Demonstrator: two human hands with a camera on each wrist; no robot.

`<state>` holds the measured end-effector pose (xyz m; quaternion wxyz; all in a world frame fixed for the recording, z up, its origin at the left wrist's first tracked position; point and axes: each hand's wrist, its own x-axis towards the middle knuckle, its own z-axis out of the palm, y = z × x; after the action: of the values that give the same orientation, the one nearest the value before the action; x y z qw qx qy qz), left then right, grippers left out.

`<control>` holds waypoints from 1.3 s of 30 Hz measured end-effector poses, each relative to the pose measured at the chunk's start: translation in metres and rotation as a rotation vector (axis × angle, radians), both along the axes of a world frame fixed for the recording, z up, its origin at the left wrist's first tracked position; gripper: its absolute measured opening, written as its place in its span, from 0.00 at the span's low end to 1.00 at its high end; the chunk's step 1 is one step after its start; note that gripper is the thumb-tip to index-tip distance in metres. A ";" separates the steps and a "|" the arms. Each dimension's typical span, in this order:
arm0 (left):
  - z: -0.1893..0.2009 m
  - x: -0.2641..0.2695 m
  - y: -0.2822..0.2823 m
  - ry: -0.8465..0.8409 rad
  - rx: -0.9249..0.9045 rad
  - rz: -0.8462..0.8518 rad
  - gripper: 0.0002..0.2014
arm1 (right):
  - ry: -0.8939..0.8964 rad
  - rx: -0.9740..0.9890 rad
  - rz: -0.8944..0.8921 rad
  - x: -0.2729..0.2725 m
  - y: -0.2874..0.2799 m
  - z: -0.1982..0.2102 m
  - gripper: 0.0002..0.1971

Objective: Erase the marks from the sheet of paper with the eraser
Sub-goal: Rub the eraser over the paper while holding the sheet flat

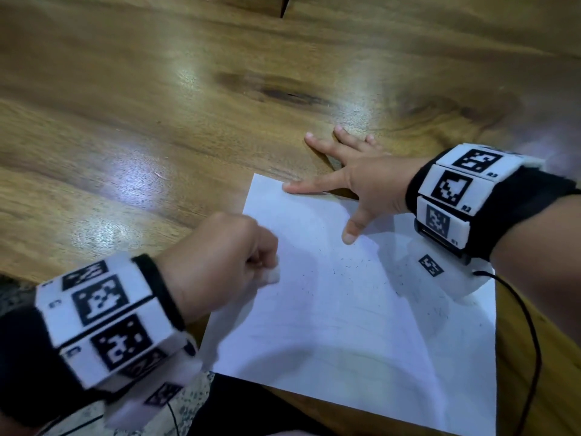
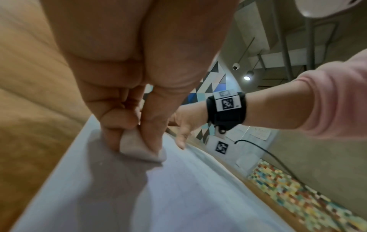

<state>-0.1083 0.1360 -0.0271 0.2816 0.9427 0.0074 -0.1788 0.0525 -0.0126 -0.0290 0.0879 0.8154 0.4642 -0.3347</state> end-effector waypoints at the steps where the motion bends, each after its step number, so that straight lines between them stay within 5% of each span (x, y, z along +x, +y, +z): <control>1: 0.000 -0.002 0.000 0.034 -0.020 0.001 0.04 | -0.003 -0.004 0.001 0.000 0.000 0.000 0.51; 7: -0.004 0.036 -0.007 -0.144 -0.018 0.152 0.04 | -0.004 -0.018 -0.005 -0.001 0.001 0.001 0.49; 11: -0.008 -0.001 -0.010 -0.112 -0.017 -0.036 0.12 | -0.020 -0.025 0.004 -0.001 0.002 0.002 0.50; 14: -0.009 -0.019 -0.006 -0.061 -0.038 -0.038 0.10 | -0.017 -0.037 0.003 -0.003 0.003 0.004 0.50; 22: 0.000 -0.015 0.000 0.050 -0.193 0.207 0.08 | -0.044 0.004 0.124 -0.023 0.005 0.009 0.51; 27: 0.002 0.008 0.026 -0.026 -0.201 0.386 0.04 | -0.043 0.009 0.143 -0.037 0.007 0.003 0.60; 34: 0.002 0.033 0.013 -0.109 -0.019 0.280 0.03 | -0.011 0.045 0.106 -0.038 0.005 -0.001 0.61; 39: 0.002 0.001 0.012 -0.026 -0.001 0.184 0.06 | -0.004 0.076 0.112 -0.038 0.004 -0.003 0.60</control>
<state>-0.1074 0.1475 -0.0251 0.2973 0.9401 0.0903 -0.1400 0.0149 -0.0088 -0.0315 0.0761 0.7914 0.5214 -0.3098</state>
